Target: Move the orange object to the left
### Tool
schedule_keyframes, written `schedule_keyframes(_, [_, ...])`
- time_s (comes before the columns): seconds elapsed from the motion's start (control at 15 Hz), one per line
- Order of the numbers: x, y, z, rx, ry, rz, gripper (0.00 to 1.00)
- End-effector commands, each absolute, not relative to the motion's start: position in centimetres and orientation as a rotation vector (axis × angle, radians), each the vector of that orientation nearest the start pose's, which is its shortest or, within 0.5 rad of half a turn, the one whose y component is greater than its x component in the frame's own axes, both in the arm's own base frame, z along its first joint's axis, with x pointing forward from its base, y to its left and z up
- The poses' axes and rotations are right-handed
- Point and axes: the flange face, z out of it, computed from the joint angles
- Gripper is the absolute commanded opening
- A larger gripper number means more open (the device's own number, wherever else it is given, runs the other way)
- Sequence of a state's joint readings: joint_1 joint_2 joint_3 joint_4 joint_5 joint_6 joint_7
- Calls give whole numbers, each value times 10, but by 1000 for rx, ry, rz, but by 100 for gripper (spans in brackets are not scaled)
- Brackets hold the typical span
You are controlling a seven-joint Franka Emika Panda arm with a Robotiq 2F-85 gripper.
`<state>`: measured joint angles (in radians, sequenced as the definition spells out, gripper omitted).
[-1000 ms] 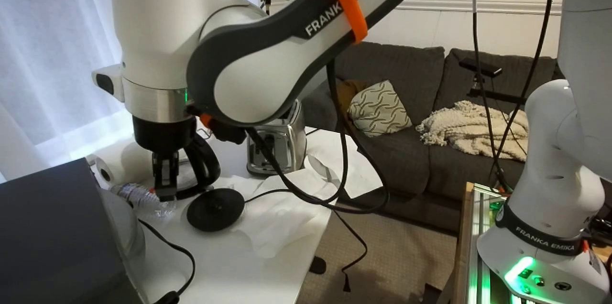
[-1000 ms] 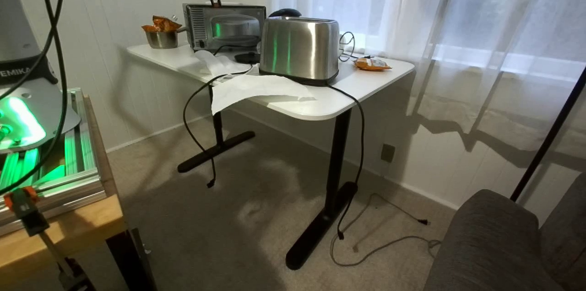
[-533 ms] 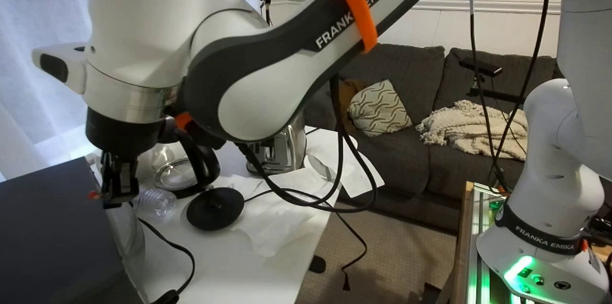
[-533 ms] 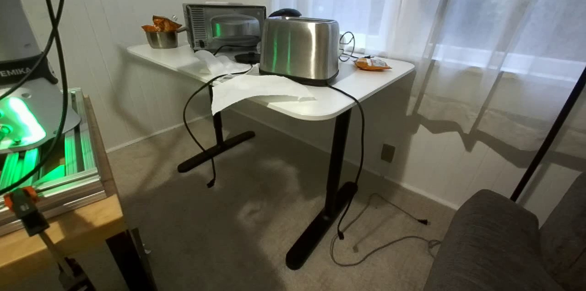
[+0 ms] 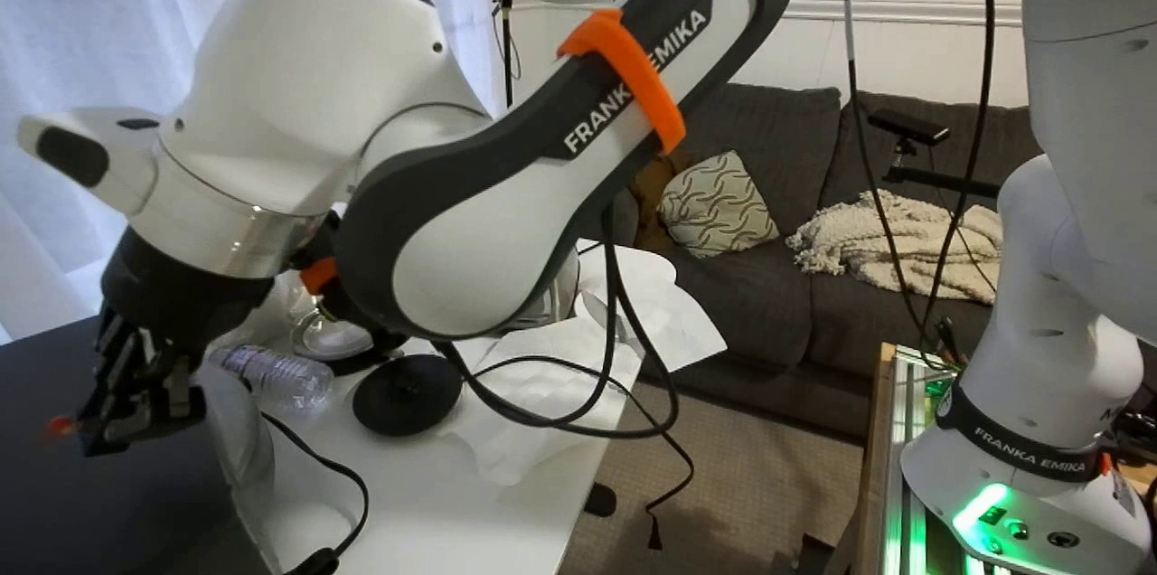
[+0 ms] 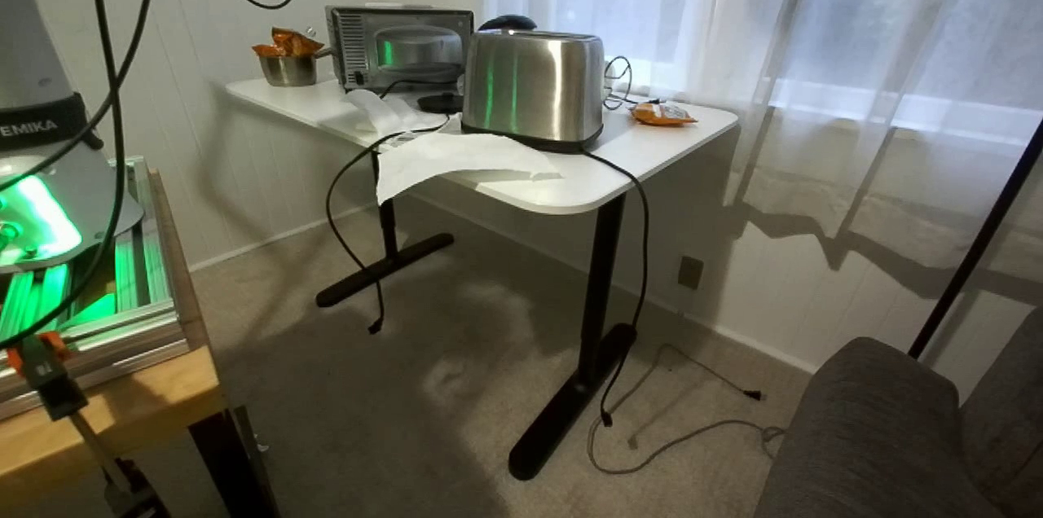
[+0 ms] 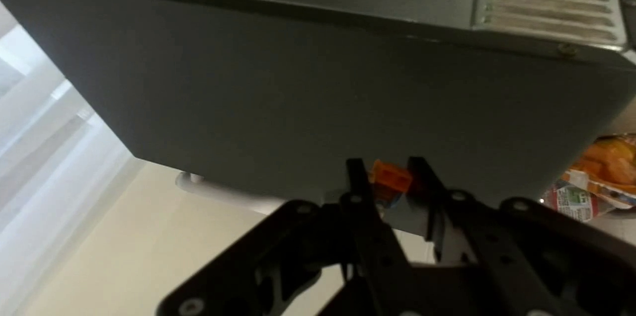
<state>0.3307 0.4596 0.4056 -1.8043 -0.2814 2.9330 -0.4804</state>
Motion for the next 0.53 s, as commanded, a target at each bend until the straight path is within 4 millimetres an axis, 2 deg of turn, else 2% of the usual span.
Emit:
schedule_keyframes(0.0, [536, 456, 356, -2053, -1804, -1117, 6])
schedule_keyframes(0.13, [539, 455, 344, -1980, -1817, -1144, 6])
schedule_keyframes(0.47, [546, 446, 342, -1882, -1818, -1189, 6])
